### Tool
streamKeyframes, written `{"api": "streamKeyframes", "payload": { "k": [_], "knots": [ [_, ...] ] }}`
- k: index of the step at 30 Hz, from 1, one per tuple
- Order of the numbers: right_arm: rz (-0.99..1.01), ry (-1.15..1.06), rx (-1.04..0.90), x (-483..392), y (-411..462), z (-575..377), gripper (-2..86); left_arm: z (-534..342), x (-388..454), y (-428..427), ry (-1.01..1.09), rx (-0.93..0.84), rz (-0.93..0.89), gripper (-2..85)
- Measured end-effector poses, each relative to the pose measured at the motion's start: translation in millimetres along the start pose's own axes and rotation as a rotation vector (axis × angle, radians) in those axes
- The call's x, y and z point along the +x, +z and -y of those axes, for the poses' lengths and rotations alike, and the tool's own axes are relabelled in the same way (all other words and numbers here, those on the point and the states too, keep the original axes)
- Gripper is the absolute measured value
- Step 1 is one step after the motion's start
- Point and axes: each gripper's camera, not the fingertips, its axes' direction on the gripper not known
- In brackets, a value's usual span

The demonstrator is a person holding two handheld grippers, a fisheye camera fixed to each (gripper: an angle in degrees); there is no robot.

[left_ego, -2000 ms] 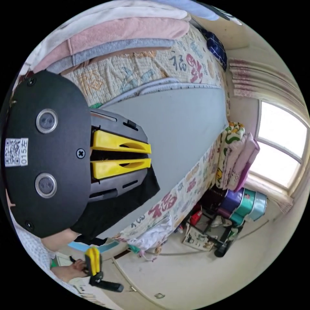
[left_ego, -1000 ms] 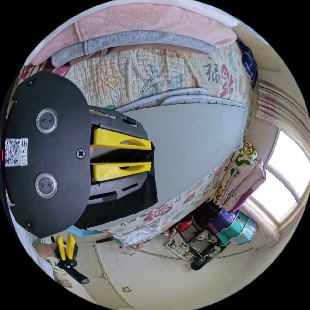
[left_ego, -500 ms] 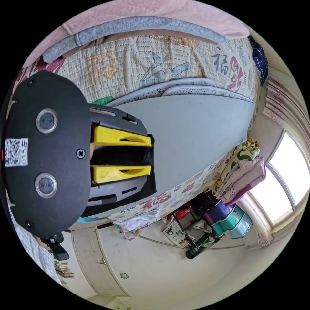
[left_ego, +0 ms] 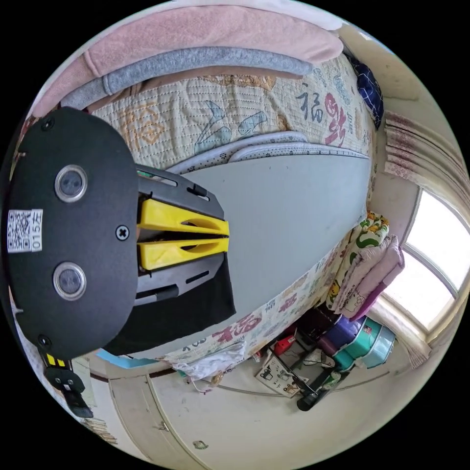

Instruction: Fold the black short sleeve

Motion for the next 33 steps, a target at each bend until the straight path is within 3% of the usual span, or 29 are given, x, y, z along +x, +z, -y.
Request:
{"api": "streamKeyframes", "payload": {
  "k": [13,21,25,29,33],
  "knots": [
    [0.009,0.023,-0.004,-86.6,34.9,60.5,0.6,1.6,14.5,15.8,0.042,-0.066,0.055,-0.2],
    [0.134,0.101,0.065,-134.5,-3.2,91.1,-0.2,-12.0,10.5,1.1,0.014,-0.01,0.001,0.1],
    [0.12,0.2,0.191,-171.1,-66.5,105.9,-0.2,-23.8,12.8,-9.8,0.021,0.026,-0.014,0.1],
    [-0.04,0.5,0.416,-214.1,-181.6,139.1,1.3,-39.6,15.3,-21.8,0.039,0.066,-0.016,0.0],
    [-0.001,0.452,0.696,-297.0,-297.7,159.7,6.5,-53.6,9.1,-30.0,0.015,0.092,-0.036,-0.2]
  ]
}}
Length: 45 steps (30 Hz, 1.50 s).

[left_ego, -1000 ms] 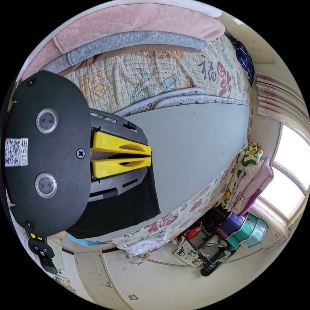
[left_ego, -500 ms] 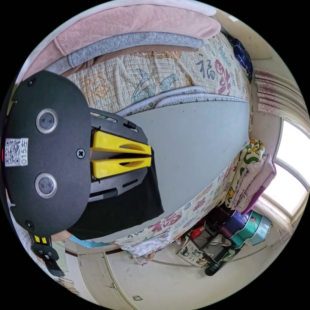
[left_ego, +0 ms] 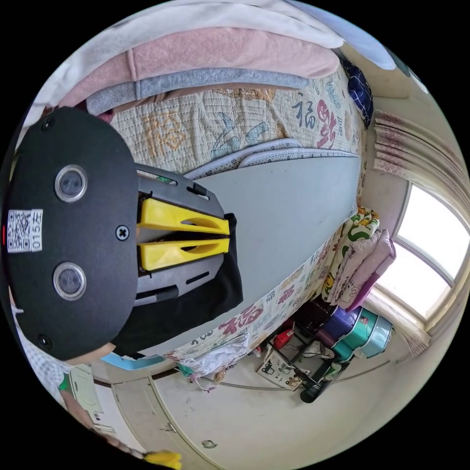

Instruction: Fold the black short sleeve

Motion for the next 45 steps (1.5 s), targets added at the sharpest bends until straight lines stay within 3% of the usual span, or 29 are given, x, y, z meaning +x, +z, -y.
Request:
{"api": "streamKeyframes", "payload": {
  "k": [2,7,10,20,28,30,32,34,36,45],
  "knots": [
    [0.15,-0.096,0.159,-67.0,-57.8,7.9,8.9,-9.0,-8.4,-7.9,-0.039,0.022,0.027,-0.6],
    [0.301,-0.315,0.372,-153.8,-126.4,-13.9,17.1,-21.3,-31.6,-22.8,-0.115,0.07,-0.013,-0.8],
    [0.389,-0.31,0.352,-182.7,-136.6,-14.5,17.5,-25.5,-37.2,-22.8,-0.126,0.059,-0.005,-0.8],
    [0.305,-0.314,0.349,-306.4,-166.3,-17.8,11.5,-31.6,-39.5,-17.2,-0.133,0.06,-0.06,-0.9],
    [0.262,-0.305,0.395,-344.8,-179.3,6.6,7.4,-31.0,-52.9,-1.4,-0.173,0.05,-0.1,-0.9],
    [0.328,-0.259,0.332,-336.2,-178.0,34.1,5.3,-30.6,-55.5,0.3,-0.177,0.053,-0.107,-0.9],
    [0.445,-0.175,0.124,-337.8,-171.0,73.8,1.2,-30.0,-58.2,3.2,-0.181,0.051,-0.108,-0.9],
    [0.518,-0.148,0.085,-345.4,-169.8,84.6,0.3,-29.2,-60.0,5.8,-0.186,0.046,-0.112,-0.9],
    [0.592,-0.17,0.151,-352.2,-176.6,84.3,-0.2,-28.2,-61.3,7.3,-0.187,0.049,-0.12,-0.9],
    [0.584,-0.308,0.309,-361.4,-238.8,89.3,-0.5,-22.3,-65.7,16.5,-0.186,0.044,-0.127,-0.9]
  ]
}}
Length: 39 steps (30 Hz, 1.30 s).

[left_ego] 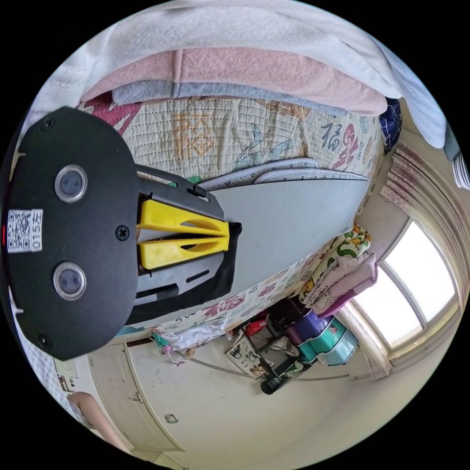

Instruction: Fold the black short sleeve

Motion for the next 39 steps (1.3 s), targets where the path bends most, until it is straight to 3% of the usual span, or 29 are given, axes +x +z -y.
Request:
{"api": "streamKeyframes", "payload": {
  "k": [10,15,18,20,22,26,35,39],
  "knots": [
    [0.04,-0.172,0.081,-8.5,-44.0,-5.6,-0.6,5.9,-2.8,7.9,-0.007,0.001,-0.006,-0.9],
    [-0.125,-0.245,0.113,55.9,-28.8,-10.3,-0.6,10.2,-4.9,10.6,-0.014,0.001,0.011,-0.6],
    [-0.249,-0.297,0.083,140.7,-3.3,-22.1,-0.8,15.6,-4.7,12.5,0.004,-0.004,0.017,0.0],
    [-0.328,-0.351,-0.057,239.6,29.3,-38.1,-0.8,20.9,-5.3,19.7,0.024,-0.035,0.033,2.6],
    [-0.414,-0.147,-0.257,345.7,60.6,-48.2,-0.6,25.2,-7.4,27.5,0.023,-0.065,0.035,5.3],
    [-0.354,0.236,-0.554,571.9,112.9,-111.0,2.0,35.3,-10.9,44.9,0.023,-0.095,-0.019,8.4],
    [-0.576,0.348,-0.756,816.5,213.5,-162.9,12.2,60.4,-0.7,76.4,0.143,-0.173,0.057,13.6],
    [-0.557,0.468,-0.749,892.5,234.6,-170.2,15.1,65.6,-6.4,76.1,0.142,-0.171,0.05,13.7]
  ]
}}
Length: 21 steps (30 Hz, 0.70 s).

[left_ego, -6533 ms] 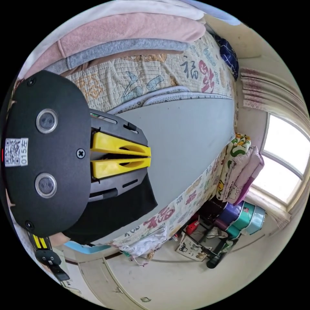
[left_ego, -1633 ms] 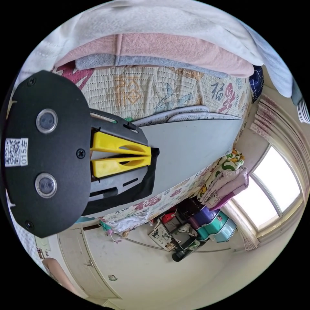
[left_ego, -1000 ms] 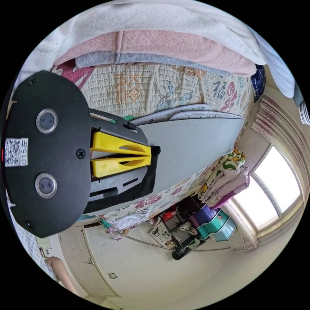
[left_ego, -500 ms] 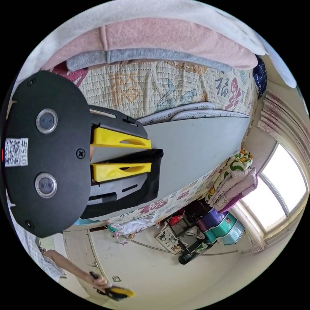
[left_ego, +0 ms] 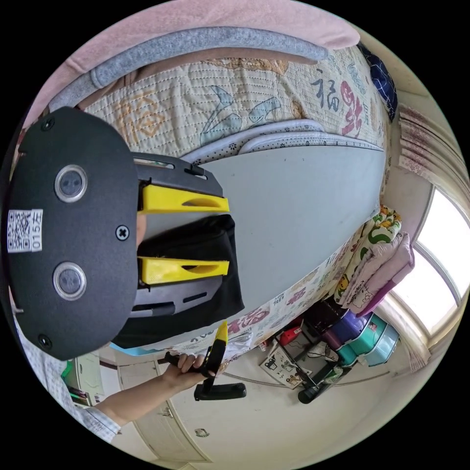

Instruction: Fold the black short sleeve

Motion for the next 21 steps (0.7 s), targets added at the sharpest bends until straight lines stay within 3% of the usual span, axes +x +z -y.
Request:
{"api": "streamKeyframes", "payload": {
  "k": [7,15,21],
  "knots": [
    [0.059,0.066,-0.014,69.3,42.7,37.3,11.4,-9.9,-18.1,-11.0,0.01,-0.013,-0.062,12.1],
    [0.042,0.04,0.01,103.1,39.5,9.7,4.9,-30.6,-35.0,-26.7,0.013,-0.067,-0.134,5.5],
    [0.092,-0.096,0.111,85.6,-20.8,-58.9,1.3,-78.5,-6.4,-117.8,0.131,0.121,-0.207,2.2]
  ]
}}
